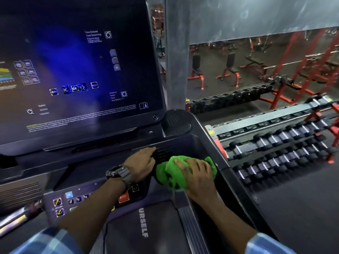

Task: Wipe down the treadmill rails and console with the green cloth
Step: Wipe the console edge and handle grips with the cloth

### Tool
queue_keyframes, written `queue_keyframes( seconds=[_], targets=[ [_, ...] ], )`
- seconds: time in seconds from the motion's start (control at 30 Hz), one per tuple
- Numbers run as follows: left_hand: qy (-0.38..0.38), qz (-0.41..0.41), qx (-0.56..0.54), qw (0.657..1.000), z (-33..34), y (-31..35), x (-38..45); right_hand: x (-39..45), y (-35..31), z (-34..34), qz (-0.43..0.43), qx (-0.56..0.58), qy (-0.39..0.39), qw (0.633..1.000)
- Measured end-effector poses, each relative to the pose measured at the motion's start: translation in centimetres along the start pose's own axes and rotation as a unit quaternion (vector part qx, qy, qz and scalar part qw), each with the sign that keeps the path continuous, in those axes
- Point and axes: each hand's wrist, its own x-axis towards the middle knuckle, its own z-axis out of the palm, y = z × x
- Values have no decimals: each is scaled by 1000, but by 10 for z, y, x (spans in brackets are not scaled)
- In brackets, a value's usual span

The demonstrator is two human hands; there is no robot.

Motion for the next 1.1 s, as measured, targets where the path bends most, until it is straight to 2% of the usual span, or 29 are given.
queue_keyframes(
  seconds=[0.07, 0.13, 0.23, 0.37, 0.5, 0.6, 0.67, 0.73, 0.8, 0.87, 0.9, 0.97, 1.03, 1.1],
  targets=[
    [1, 4, -3, 1000, 0, 0, 4, 15, -25, -8, 29, 43, -28, 998],
    [-2, 2, -15, 1000, -1, 1, 9, 19, -48, -9, -25, 71, -23, 997],
    [0, 1, -25, 1000, -5, 2, 20, 11, -20, -8, -95, 71, -15, 993],
    [-28, 20, 9, 999, -4, 4, 43, 28, 24, -12, 25, 40, -21, 999],
    [-28, 41, 28, 998, -4, 16, 62, 84, 23, 4, 161, -23, -15, 987],
    [-7, 55, 31, 998, 1, 19, 69, 121, 15, 28, 225, 12, 2, 974],
    [11, 62, 42, 997, 3, 18, 78, 128, 10, 44, 160, 35, 13, 986],
    [20, 61, 32, 997, 3, 16, 83, 124, 22, 50, 14, 47, -25, 998],
    [33, 64, 34, 997, 3, 16, 86, 119, 48, 39, -105, 52, -82, 990],
    [35, 76, 49, 995, 2, 17, 86, 116, 69, 23, -158, 14, -92, 983],
    [33, 83, 51, 995, 2, 18, 85, 117, 74, 18, -144, 0, -79, 986],
    [40, 109, 78, 990, 4, 21, 86, 135, 74, 15, -33, 14, -50, 998],
    [65, 133, 127, 981, 7, 21, 88, 167, 62, 23, 98, 23, -41, 994],
    [86, 140, 155, 974, 10, 21, 89, 198, 47, 30, 163, 61, -21, 985]
  ],
)
